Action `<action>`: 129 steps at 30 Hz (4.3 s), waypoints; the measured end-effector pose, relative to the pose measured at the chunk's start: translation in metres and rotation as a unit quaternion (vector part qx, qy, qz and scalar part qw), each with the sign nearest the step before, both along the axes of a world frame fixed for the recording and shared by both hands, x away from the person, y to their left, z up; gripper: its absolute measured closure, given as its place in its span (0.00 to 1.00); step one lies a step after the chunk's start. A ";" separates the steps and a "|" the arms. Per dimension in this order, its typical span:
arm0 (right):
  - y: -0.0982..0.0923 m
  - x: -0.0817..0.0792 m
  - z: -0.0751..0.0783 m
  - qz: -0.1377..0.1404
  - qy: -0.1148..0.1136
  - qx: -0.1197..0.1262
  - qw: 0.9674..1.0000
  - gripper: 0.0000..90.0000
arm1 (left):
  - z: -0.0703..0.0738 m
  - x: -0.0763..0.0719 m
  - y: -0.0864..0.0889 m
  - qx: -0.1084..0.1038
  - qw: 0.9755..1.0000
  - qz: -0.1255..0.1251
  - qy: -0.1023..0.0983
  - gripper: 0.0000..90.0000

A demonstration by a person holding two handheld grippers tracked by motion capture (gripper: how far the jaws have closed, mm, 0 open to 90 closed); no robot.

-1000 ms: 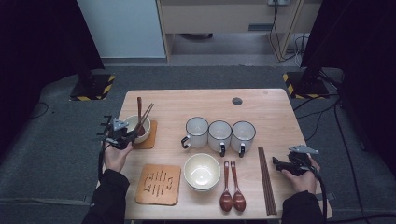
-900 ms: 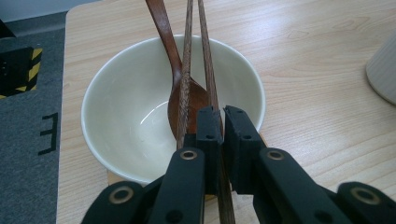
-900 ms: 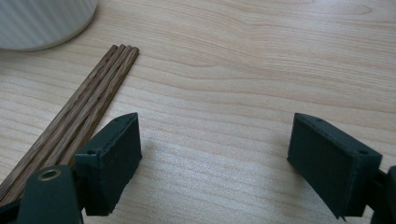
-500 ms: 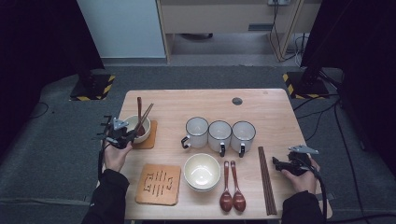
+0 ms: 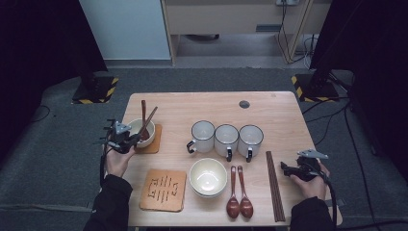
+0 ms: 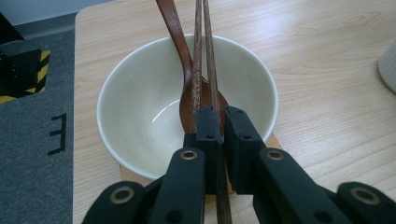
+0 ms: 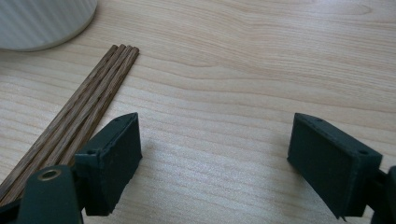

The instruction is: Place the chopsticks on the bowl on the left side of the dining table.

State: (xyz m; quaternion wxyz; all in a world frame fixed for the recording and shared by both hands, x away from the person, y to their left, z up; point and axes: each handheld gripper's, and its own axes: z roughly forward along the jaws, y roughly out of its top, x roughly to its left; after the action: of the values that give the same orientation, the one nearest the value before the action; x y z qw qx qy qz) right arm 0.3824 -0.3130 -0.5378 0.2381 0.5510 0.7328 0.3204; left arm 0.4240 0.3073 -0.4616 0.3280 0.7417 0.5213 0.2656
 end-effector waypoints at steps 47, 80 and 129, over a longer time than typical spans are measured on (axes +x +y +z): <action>0.000 0.000 0.000 0.000 0.000 0.000 1.000 0.19 | -0.007 0.015 0.010 -0.029 1.000 0.005 0.007 0.82; 0.001 0.000 0.000 0.000 0.000 0.001 1.000 0.19 | -0.007 0.013 0.013 -0.035 0.999 -0.032 0.025 0.84; 0.001 -0.001 0.000 0.001 0.001 0.002 1.000 0.19 | 0.006 0.006 0.001 -0.048 0.998 -0.029 0.038 0.85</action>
State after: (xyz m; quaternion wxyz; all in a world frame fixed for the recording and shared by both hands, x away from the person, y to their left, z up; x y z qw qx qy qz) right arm 0.3817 -0.3120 -0.5378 0.2362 0.5510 0.7330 0.3213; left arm 0.4300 0.3084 -0.4559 0.3503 0.7498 0.5236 0.2022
